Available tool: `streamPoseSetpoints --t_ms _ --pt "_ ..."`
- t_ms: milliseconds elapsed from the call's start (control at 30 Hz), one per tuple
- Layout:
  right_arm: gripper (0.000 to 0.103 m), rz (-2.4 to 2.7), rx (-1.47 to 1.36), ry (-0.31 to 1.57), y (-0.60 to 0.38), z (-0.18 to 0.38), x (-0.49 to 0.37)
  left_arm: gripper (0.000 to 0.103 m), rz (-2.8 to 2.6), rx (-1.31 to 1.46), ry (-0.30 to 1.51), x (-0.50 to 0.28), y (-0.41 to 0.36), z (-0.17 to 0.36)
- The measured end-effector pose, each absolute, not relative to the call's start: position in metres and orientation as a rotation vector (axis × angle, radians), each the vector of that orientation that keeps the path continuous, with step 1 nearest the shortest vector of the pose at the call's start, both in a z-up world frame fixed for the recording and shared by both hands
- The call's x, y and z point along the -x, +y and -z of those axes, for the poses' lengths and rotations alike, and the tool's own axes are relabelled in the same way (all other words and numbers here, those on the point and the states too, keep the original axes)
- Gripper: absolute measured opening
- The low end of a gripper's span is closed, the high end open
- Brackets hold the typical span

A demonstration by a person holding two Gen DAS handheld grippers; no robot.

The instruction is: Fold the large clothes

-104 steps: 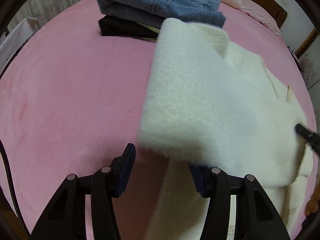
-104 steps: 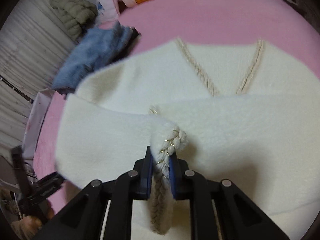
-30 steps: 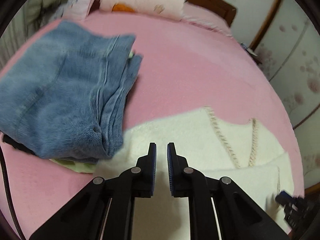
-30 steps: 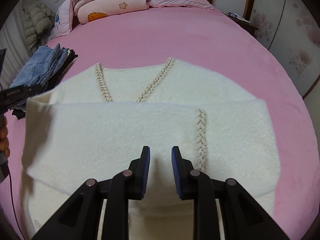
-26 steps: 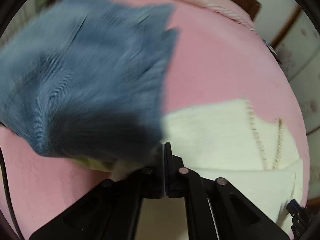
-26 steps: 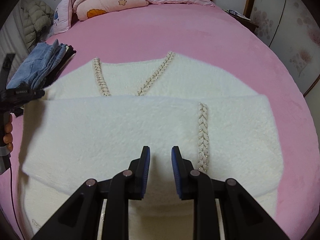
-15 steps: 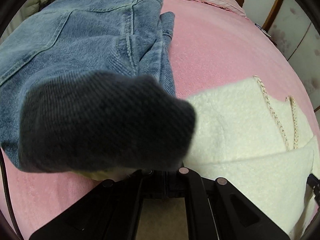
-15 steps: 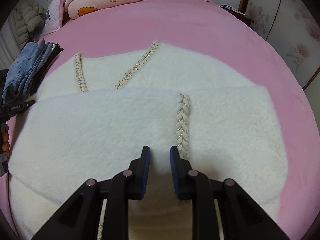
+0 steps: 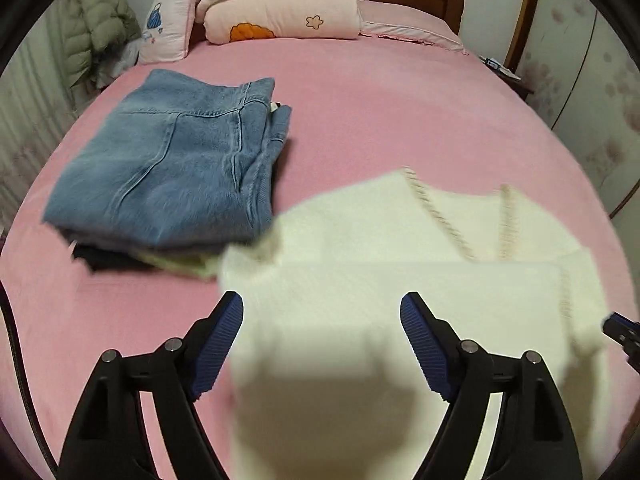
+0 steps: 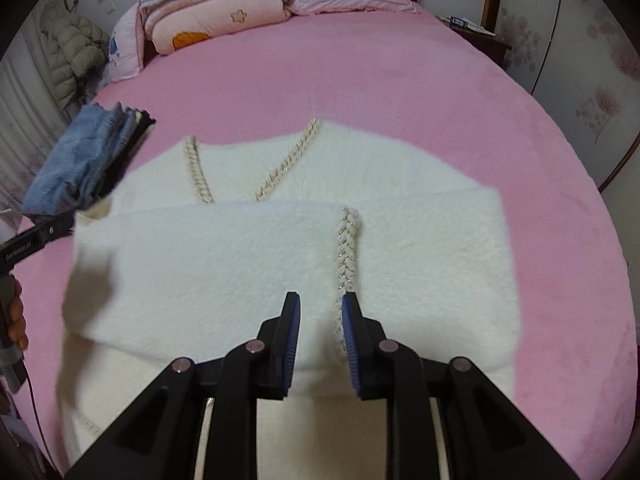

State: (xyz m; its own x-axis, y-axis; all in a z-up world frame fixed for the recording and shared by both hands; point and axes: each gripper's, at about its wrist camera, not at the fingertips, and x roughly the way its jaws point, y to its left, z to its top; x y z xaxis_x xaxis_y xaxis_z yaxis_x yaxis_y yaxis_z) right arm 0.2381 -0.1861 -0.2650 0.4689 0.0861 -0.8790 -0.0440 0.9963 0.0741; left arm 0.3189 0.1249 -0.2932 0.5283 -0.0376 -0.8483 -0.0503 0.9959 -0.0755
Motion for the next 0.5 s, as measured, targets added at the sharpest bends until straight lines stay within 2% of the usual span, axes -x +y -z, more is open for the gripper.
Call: streamPoseSetpoints --t_ms 200,333,500 --pt "0.022 -0.135 -0.050 1.029 -0.202 0.199 -0.206 0.080 -0.059 0.207 1.042 -0.240 0.108 0.214" --pt "0.022 -0.192 -0.038 0.991 -0.206 0.151 -0.180 0.088 -0.115 0.218 1.034 -0.189 0.091 0.162" --pt "0.022 -0.268 -0.012 0.933 -0.207 0.096 -0.142 0.089 -0.147 0.280 0.990 -0.135 0.086 0.113"
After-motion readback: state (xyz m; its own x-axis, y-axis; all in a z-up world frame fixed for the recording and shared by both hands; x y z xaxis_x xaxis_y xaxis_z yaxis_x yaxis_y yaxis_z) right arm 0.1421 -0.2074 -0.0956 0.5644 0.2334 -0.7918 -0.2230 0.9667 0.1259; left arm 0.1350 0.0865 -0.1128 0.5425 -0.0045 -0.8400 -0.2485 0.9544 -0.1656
